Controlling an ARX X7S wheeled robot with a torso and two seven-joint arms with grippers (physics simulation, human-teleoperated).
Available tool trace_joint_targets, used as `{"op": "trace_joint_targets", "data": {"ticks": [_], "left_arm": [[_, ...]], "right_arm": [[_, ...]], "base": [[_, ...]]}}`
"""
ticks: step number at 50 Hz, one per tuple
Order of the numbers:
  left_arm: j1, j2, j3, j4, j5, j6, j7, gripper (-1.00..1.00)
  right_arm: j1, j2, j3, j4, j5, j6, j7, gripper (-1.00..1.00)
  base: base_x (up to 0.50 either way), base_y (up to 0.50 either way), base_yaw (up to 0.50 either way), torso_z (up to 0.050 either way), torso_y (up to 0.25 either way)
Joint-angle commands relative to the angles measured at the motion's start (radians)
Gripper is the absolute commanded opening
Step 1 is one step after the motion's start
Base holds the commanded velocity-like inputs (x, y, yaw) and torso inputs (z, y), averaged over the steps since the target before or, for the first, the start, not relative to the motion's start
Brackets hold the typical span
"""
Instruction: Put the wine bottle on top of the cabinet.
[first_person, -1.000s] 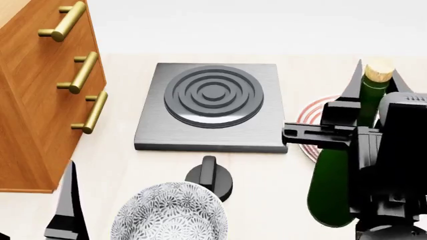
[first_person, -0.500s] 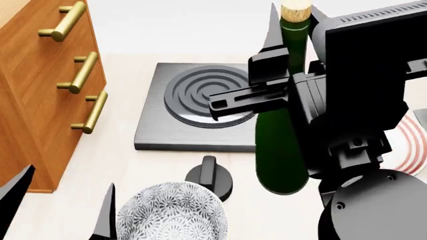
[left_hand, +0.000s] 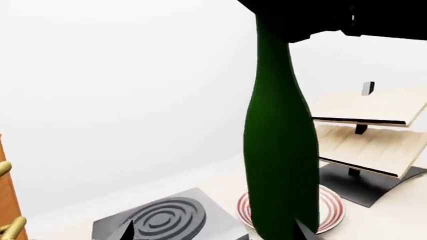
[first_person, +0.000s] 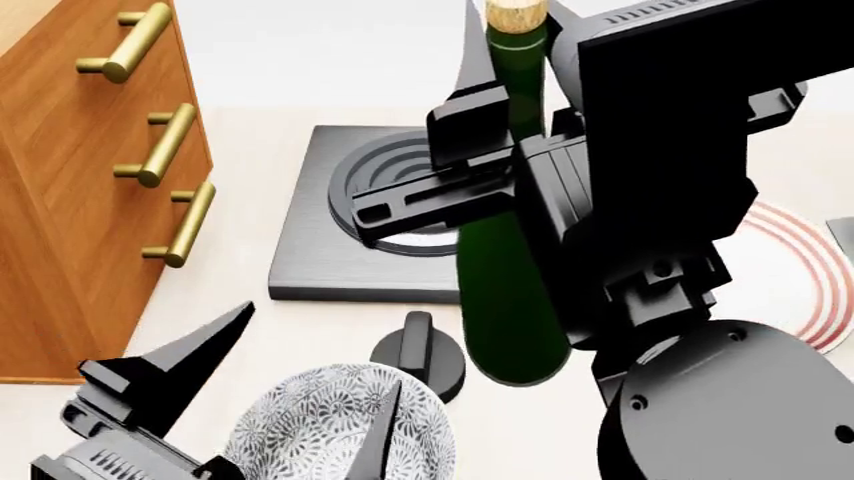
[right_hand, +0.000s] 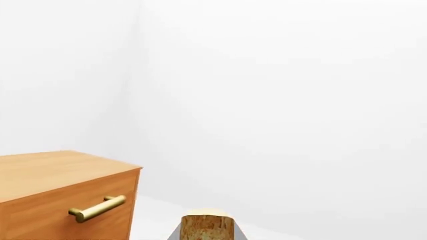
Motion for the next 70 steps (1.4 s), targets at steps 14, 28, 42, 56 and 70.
{"op": "trace_joint_targets", "data": {"ticks": [14,28,42,56,70], "left_arm": [[-0.243,0.125,0.035,-0.192,-0.084,-0.085,0.084,1.0],[-0.272,0.2,-0.073,-0.311,-0.22,0.023,0.111,1.0],[-0.292,0.187,0.022,-0.43,-0.239,0.123,0.104,1.0],[-0.335,0.153,0.142,-0.522,-0.118,0.153,0.056,1.0],[-0.336,0.135,0.154,-0.526,-0.108,0.169,0.013,-1.0]], "right_arm": [[0.008,-0.02,-0.038,0.008,-0.017,-0.032,0.001,-1.0],[-0.01,-0.013,-0.046,0.01,-0.018,-0.056,0.0,-1.0],[-0.006,-0.018,-0.046,0.003,0.001,-0.054,0.011,-1.0],[-0.011,-0.012,-0.036,-0.008,0.022,-0.059,0.014,-1.0],[-0.003,-0.004,-0.049,0.003,0.021,-0.063,0.018,-1.0]], "base": [[0.0,0.0,0.0,0.0,0.001],[0.0,0.0,0.0,0.0,0.001],[0.0,0.0,0.0,0.0,0.0],[0.0,0.0,0.0,0.0,0.001],[0.0,0.0,0.0,0.001,0.001]]}}
